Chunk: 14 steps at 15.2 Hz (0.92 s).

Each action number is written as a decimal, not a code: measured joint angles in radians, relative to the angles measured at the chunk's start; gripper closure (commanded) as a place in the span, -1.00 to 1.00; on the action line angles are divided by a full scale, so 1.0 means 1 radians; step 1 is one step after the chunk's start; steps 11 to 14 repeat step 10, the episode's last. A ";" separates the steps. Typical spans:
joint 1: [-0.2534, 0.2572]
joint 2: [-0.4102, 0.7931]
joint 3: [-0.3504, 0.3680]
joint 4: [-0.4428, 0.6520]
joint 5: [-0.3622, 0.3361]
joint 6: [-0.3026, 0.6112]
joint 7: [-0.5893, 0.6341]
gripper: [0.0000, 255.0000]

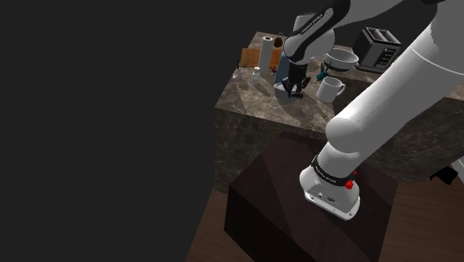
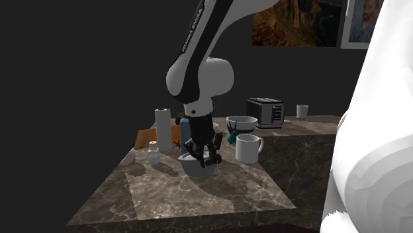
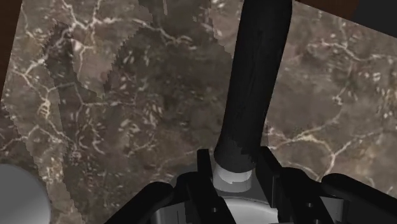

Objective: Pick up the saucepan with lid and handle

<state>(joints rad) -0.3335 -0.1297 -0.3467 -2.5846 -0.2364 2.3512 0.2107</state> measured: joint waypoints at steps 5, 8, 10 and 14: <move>-0.002 -0.061 0.006 0.017 -0.008 -0.077 0.001 1.00; -0.003 -0.091 0.010 0.033 -0.010 -0.123 0.000 1.00; -0.002 -0.108 0.014 0.041 -0.011 -0.148 0.002 1.00; -0.002 -0.108 0.014 0.041 -0.011 -0.148 0.002 1.00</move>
